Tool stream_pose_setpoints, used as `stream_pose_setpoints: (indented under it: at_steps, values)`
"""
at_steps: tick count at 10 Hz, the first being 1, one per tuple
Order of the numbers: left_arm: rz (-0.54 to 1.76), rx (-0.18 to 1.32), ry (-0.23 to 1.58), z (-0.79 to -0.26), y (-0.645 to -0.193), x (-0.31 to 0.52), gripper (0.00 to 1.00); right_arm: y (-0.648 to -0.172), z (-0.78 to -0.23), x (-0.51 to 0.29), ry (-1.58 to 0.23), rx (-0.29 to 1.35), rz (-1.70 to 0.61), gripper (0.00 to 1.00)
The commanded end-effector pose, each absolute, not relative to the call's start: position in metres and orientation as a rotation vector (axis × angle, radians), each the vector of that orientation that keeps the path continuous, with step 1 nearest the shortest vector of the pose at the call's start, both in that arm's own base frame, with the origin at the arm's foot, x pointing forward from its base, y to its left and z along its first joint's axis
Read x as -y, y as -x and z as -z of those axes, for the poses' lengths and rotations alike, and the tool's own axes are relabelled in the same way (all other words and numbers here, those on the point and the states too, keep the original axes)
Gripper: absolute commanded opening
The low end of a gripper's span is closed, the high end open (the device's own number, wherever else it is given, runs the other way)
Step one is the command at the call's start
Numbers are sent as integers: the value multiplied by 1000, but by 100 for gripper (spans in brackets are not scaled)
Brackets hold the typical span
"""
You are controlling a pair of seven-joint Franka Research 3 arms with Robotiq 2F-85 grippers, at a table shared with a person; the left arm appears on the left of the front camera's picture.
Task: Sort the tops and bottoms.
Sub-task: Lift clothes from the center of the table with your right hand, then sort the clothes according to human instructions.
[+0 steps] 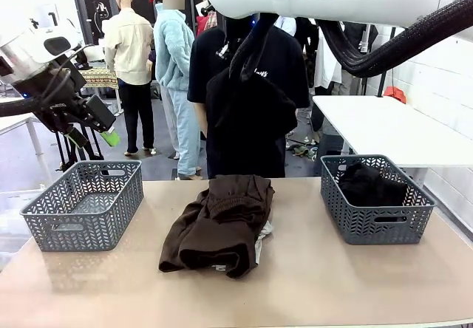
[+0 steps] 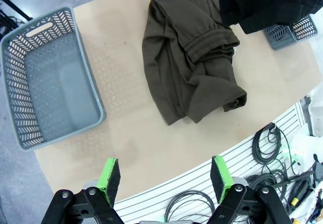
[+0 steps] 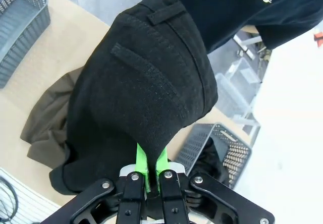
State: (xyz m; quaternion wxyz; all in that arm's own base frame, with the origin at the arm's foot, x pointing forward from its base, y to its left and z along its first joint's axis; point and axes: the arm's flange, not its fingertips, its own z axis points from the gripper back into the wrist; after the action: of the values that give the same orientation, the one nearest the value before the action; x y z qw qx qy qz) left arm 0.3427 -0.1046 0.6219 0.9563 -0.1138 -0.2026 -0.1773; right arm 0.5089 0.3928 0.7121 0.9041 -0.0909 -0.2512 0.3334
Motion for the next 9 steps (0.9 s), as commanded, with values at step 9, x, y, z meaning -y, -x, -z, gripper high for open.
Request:
stream_pose_setpoints:
  at_steps: [9]
  values:
    - [360, 412, 232, -623, -342, 102, 93, -505, -715, -390, 177, 532, -690, 0]
